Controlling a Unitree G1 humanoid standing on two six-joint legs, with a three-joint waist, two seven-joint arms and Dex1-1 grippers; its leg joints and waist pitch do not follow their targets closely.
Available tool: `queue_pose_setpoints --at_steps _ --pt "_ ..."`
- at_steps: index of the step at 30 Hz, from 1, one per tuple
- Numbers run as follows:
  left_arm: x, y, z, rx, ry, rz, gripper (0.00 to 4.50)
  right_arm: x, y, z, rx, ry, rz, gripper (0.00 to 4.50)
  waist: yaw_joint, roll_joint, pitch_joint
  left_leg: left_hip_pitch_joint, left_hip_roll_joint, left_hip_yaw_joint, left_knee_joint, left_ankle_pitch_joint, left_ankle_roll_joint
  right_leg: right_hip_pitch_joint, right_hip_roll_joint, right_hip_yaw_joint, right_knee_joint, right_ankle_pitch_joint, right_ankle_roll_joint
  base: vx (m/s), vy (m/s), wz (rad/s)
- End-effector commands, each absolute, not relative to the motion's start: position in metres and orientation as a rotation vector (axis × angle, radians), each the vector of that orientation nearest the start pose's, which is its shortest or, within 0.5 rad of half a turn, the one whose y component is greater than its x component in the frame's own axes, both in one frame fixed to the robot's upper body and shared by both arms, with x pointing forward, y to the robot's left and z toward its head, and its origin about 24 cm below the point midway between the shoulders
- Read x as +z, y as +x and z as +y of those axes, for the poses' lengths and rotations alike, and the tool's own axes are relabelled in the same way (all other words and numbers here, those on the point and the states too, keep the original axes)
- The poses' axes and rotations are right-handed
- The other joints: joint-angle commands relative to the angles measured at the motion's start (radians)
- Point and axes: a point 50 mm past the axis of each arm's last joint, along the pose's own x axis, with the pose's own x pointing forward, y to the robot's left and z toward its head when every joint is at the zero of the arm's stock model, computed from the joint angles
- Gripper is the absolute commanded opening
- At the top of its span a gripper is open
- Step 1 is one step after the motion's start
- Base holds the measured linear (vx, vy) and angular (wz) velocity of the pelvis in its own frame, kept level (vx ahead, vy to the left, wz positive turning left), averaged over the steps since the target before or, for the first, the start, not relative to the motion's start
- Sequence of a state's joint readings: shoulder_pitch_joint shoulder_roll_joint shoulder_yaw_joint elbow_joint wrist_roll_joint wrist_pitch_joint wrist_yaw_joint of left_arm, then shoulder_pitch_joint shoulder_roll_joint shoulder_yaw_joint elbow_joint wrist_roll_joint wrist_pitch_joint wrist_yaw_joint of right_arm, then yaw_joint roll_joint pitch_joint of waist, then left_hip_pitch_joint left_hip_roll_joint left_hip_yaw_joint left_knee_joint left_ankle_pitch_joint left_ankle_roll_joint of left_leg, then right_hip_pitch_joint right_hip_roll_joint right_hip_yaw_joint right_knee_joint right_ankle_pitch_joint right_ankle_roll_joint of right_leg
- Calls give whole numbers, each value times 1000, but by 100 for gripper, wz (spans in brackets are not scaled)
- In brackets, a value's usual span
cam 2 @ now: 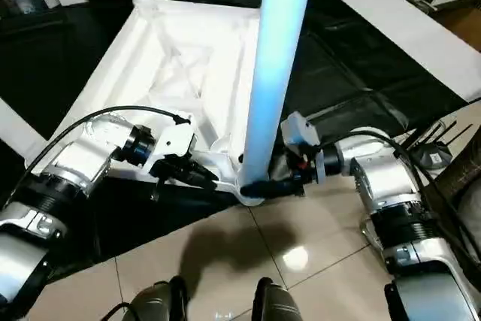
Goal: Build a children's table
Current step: Rotate leg to tighten
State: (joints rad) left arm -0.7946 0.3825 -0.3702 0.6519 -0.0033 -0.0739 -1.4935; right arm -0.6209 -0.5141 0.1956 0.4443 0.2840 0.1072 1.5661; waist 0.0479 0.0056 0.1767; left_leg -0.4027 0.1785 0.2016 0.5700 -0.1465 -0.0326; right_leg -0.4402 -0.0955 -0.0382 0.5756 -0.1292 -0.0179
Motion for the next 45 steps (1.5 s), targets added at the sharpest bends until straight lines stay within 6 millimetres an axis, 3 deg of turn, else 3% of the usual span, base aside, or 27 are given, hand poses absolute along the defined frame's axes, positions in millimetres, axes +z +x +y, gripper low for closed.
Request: queue_pose_setpoints --at_steps 1,6,12,13,17,18,20,22,23,25,27,29,30,32,33,34,36,38,41,45 --pt "91 325 111 -1745 680 414 0 114 306 -162 1683 -259 241 259 -7 -17 -89 30 46 -13 -61 -228 111 52 -45 33 -60 -336 -250 0 0 0" --pt "91 327 113 -1752 686 425 0 113 305 -159 1713 -252 269 220 0 -15 -90 33 49 -11 -60 -205 120 52 -43 33 -56 -297 -266 0 0 0" --pt "91 331 115 -1705 657 417 0 112 305 -156 1707 -207 268 206 2 -15 -87 32 49 -13 -63 -234 104 52 -46 32 -60 -337 -258 0 0 0" --pt "92 332 115 -1694 643 412 0 112 306 -156 1696 -197 265 205 3 -11 -88 32 49 -14 -63 -237 101 53 -47 33 -61 -342 -258 0 0 0" --pt "96 337 114 -1576 530 353 0 111 310 -145 1542 -136 208 204 2 -13 -84 31 49 -16 -68 -259 80 52 -47 32 -65 -391 -244 0 0 0" --pt "97 339 111 -1477 455 318 0 105 310 -134 1423 -148 207 204 -2 -10 -79 30 51 -19 -76 -274 55 50 -46 33 -67 -431 -221 0 0 0" --pt "98 340 110 -1421 416 301 0 102 310 -126 1345 -157 185 202 -10 -12 -78 34 46 -22 -77 -322 32 44 -46 32 -76 -500 -202 0 0 0" --pt "97 341 106 -1350 396 292 0 100 312 -114 1253 -87 171 199 -24 -17 -76 27 41 -28 -79 -347 18 47 -49 29 -81 -566 -170 0 0 0" --pt "94 339 100 -1301 360 288 0 97 312 -102 1188 -47 168 199 -31 -13 -71 23 44 -31 -84 -349 7 45 -50 31 -81 -581 -161 0 0 0" --pt "94 338 97 -1282 343 284 0 95 312 -97 1161 -36 167 198 -50 -18 -72 22 37 -36 -81 -377 0 43 -51 25 -91 -655 -126 0 0 0" --pt "93 339 89 -1219 313 277 0 93 318 -85 1066 -3 163 197 -66 -14 -68 25 34 -38 -79 -396 2 34 -49 24 -101 -692 -103 0 0 0" --pt "95 346 76 -1096 273 252 0 92 334 -70 850 56 167 197 -79 -14 -63 17 33 -43 -82 -406 -6 34 -48 19 -101 -709 -89 0 0 0" --pt "97 348 72 -1062 261 246 0 92 340 -66 775 91 176 197 -87 -12 -64 20 28 -48 -81 -424 -17 34 -49 12 -107 -749 -71 0 0 0" --pt "100 352 64 -1001 252 227 0 94 348 -58 684 150 181 197 -96 -7 -65 19 26 -52 -82 -420 -13 34 -47 8 -110 -723 -66 -18 10 -9" --pt "102 353 60 -976 256 217 0 96 353 -54 630 168 171 197 -105 -5 -61 22 27 -52 -84 -444 -8 28 -44 7 -114 -701 -70 0 0 0" --pt "103 354 58 -967 261 211 0 97 355 -53 603 168 157 253 -106 -4 -62 24 26 -53 -84 -457 -7 28 -43 5 -115 -695 -71 0 0 0" --pt "105 355 57 -943 264 204 0 99 357 -51 567 156 145 253 -108 -2 -65 26 27 -50 -86 -461 2 32 -42 5 -116 -637 -81 0 0 0" --pt "106 355 59 -930 284 201 0 102 358 -51 549 141 130 274 -104 -1 -67 22 30 -45 -92 -430 19 35 -37 12 -107 -512 -118 0 0 0" --pt "105 354 62 -935 310 203 0 105 357 -53 558 132 102 299 -101 -1 -71 21 31 -34 -88 -385 41 39 -36 20 -96 -398 -166 0 0 0" --pt "97 350 74 -997 363 222 0 110 349 -75 657 70 31 333 -88 -1 -74 26 34 -25 -84 -341 72 44 -38 24 -93 -354 -181 0 0 0"
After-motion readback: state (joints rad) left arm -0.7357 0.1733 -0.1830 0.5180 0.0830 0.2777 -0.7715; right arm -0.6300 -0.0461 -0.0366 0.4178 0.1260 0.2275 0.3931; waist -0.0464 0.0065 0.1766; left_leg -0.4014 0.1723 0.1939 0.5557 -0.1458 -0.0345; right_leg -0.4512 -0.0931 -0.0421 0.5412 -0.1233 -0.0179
